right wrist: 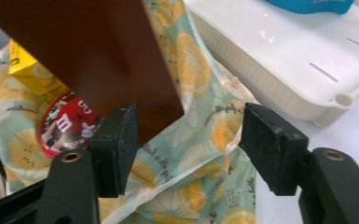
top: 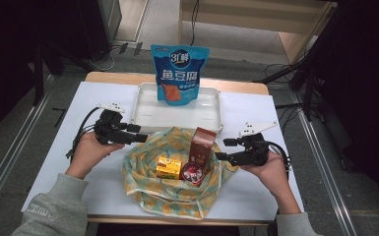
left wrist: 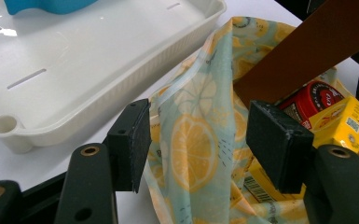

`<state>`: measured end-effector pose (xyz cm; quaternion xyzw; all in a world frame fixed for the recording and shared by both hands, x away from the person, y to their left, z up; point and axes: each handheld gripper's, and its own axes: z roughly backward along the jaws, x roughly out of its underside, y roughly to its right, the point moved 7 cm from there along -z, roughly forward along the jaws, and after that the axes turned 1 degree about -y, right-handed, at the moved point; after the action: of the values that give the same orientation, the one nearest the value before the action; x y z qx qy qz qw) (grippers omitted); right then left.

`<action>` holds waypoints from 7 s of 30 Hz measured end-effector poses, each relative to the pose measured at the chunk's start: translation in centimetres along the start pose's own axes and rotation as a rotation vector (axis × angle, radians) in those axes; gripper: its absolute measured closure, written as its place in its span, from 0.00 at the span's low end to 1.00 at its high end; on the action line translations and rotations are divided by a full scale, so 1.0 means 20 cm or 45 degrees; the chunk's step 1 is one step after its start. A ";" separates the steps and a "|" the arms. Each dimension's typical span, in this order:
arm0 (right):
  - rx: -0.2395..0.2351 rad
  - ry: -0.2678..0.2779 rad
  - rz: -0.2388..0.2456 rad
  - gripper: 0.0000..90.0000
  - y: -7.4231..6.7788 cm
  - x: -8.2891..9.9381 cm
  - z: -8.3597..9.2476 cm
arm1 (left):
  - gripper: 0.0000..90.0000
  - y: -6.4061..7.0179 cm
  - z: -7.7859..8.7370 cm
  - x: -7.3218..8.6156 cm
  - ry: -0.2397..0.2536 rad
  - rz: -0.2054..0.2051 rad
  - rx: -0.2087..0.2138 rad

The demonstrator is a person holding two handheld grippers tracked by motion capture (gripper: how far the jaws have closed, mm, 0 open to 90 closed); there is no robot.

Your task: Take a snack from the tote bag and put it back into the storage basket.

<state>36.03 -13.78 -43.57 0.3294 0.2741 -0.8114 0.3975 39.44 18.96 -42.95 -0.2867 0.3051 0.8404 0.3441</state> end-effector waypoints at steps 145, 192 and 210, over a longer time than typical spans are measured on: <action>0.176 0.031 0.013 0.49 0.17 -0.75 0.07 | 0.44 0.02 0.04 0.05 0.009 0.012 0.058; 0.140 -0.039 -0.026 0.49 0.24 -0.98 -0.57 | 0.44 0.01 0.09 0.10 0.026 0.037 0.048; 0.126 -0.016 0.030 0.49 0.22 -0.99 -0.78 | 0.44 0.00 0.09 0.12 0.016 0.051 0.044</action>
<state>53.90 4.16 -39.39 0.3466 0.2272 -0.8214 0.3918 37.56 21.11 -43.42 -0.2800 0.3273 0.8399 0.3301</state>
